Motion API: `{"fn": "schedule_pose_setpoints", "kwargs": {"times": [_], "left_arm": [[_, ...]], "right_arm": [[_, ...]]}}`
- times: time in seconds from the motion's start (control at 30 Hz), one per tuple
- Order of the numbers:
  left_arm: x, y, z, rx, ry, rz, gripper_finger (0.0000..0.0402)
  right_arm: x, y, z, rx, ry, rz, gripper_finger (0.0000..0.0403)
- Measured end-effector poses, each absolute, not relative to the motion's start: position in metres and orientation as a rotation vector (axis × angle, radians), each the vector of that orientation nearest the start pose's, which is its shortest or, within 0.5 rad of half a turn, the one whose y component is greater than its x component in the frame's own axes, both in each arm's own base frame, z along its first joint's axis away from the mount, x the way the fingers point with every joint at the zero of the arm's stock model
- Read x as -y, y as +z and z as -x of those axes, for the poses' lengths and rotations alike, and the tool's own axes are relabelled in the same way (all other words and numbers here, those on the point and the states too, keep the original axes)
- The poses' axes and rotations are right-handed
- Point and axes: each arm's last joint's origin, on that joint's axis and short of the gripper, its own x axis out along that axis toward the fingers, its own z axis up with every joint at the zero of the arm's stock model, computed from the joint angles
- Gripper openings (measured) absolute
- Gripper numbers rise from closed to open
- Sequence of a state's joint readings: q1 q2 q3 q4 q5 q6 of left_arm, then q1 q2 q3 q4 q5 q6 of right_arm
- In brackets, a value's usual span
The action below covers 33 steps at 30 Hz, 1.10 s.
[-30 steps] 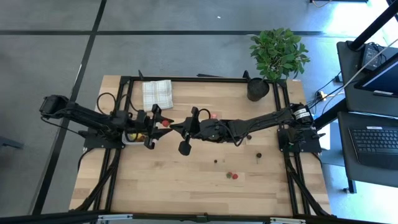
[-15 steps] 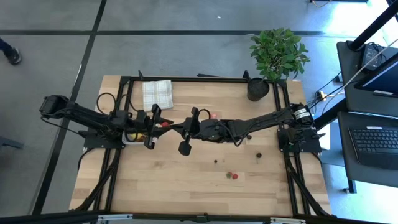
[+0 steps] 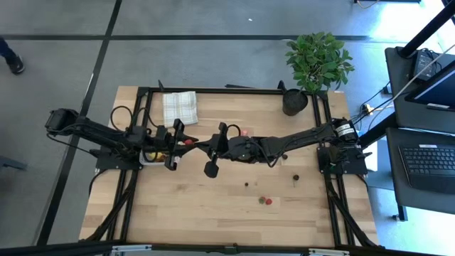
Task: Pick and placing Produce into tupperware
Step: Put the bottom red strawberry into the transparent bin
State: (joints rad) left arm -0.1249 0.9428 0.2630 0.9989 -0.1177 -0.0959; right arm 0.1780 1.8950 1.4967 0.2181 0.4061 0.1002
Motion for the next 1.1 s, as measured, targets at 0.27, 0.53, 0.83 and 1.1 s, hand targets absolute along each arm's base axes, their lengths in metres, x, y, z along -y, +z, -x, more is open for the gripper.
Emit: {"fn": "schedule_pose_setpoints", "kwargs": {"times": [0.27, 0.53, 0.83, 1.1], "left_arm": [[0.02, 0.24, -0.184, 0.321, -0.023, 0.141, 0.008], [0.02, 0.242, -0.183, 0.336, -0.025, 0.143, 0.0078], [0.02, 0.24, -0.183, 0.307, -0.023, 0.141, 0.0079], [0.018, 0.232, -0.171, 0.132, -0.019, 0.191, 0.0079]], "right_arm": [[-0.068, 0.297, -0.441, -0.161, -0.236, -0.048, 0.0003], [-0.068, 0.295, -0.441, -0.179, -0.241, -0.066, 0.0058], [-0.067, 0.283, -0.438, -0.292, -0.261, -0.116, 0.0149], [-0.066, 0.273, -0.433, -0.396, -0.286, -0.158, 0.0176]]}}
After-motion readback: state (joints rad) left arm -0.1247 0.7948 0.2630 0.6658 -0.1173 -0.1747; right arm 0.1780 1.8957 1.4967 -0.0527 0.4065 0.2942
